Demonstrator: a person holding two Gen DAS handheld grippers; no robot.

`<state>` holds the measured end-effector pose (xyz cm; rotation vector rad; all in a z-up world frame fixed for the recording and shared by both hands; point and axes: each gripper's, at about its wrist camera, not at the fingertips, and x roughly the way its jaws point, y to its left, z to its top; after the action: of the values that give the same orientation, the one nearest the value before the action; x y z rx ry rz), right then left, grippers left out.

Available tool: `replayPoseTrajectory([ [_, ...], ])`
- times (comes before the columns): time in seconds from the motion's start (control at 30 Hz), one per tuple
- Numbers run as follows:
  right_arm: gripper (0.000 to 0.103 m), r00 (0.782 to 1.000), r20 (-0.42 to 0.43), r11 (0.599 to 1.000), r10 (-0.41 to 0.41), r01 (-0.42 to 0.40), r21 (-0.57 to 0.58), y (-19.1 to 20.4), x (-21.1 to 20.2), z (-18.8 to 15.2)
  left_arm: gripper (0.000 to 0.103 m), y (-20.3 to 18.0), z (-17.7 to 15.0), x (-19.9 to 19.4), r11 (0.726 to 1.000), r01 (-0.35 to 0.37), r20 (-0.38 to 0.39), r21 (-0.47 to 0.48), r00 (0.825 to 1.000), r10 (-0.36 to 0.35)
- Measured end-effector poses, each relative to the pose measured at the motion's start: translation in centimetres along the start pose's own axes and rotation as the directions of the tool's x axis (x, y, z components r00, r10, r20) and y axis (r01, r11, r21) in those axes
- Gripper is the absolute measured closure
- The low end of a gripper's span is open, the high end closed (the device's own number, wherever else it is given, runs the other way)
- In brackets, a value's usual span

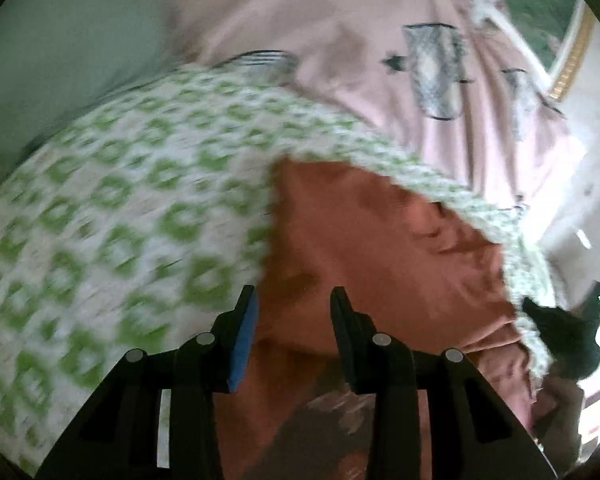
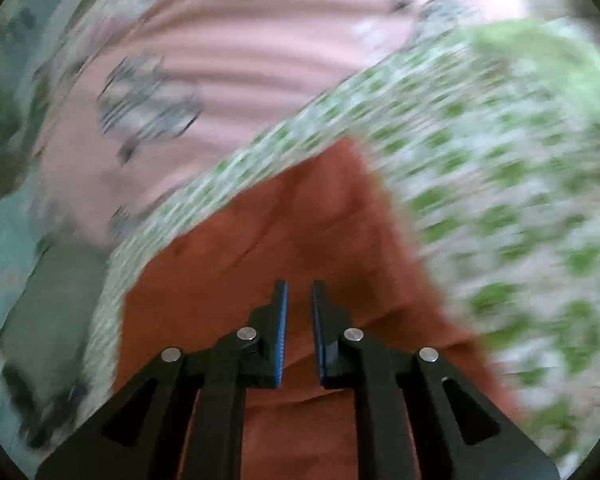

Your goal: Fold small clothes

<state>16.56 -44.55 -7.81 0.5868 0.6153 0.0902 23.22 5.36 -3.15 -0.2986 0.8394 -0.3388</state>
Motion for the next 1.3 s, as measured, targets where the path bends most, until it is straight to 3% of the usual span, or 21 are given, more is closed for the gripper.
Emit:
replayPoseTrajectory([
  [0.07,0.09,0.998,-0.064,0.999,0.017,-0.02,-0.042,1.5,1.8,-0.3,0.066,-1.6,0.6,2.0,0.997,0.067,-0.03,0.037,0.997,-0.066],
  [0.13,0.09,0.995,-0.098,0.996,0.003,-0.012,-0.09,2.4,3.6,-0.4,0.066,-3.0,0.9,5.1,0.989,0.134,-0.113,0.069,0.986,-0.126],
  [0.23,0.09,0.988,-0.151,0.996,-0.034,0.021,-0.085,1.6,6.0,0.0,0.07,-2.4,1.3,8.1,0.994,-0.019,-0.147,0.107,0.988,0.034],
  [0.27,0.09,0.986,-0.153,0.995,-0.064,0.051,-0.084,1.2,6.5,0.1,0.08,-1.5,1.6,9.0,0.994,-0.051,-0.155,0.099,0.986,0.066],
  [0.33,0.09,0.987,-0.13,0.994,-0.095,0.088,-0.057,-0.5,6.8,0.9,0.095,1.0,2.4,9.7,0.998,-0.048,-0.167,0.044,0.984,0.055],
  [0.43,0.09,0.991,-0.116,0.998,-0.066,0.069,0.016,-2.5,6.2,1.4,0.096,2.0,2.1,8.6,1.0,0.012,-0.184,0.009,0.983,-0.01],
  [0.53,0.09,0.991,-0.074,0.994,-0.108,0.108,-0.006,-2.7,4.5,0.2,0.095,0.9,-0.3,7.3,0.994,-0.019,-0.191,0.109,0.981,0.04],
  [0.7,0.09,0.993,-0.053,0.993,-0.109,0.112,0.049,-4.5,1.1,-1.3,0.094,1.8,-3.7,2.9,0.995,-0.02,-0.194,0.096,0.98,0.038],
  [0.83,0.083,0.993,-0.033,0.992,-0.116,0.118,0.049,-5.3,-3.4,-2.7,0.068,2.1,-6.0,-1.5,0.992,-0.066,-0.168,0.103,0.982,0.083],
  [0.9,0.058,0.993,-0.03,0.992,-0.116,0.118,0.04,-5.6,-5.8,-3.5,0.058,2.3,-6.9,-3.5,0.994,-0.06,-0.154,0.094,0.985,0.074],
  [0.93,0.053,0.992,-0.025,0.992,-0.123,0.124,0.029,-5.7,-7.0,-3.9,0.057,2.3,-7.3,-4.2,0.994,-0.06,-0.15,0.092,0.986,0.073],
  [1.2,0.052,0.99,-0.076,0.992,-0.123,0.12,-0.038,-7.2,-12.3,-7.6,0.047,2.9,-12.2,-8.5,0.996,-0.041,-0.197,0.08,0.979,0.056],
  [1.3,0.052,0.986,-0.125,0.993,-0.111,0.105,-0.05,-8.8,-13.5,-9.1,0.036,3.1,-14.7,-9.3,0.998,0.006,-0.251,0.063,0.968,0.01],
])
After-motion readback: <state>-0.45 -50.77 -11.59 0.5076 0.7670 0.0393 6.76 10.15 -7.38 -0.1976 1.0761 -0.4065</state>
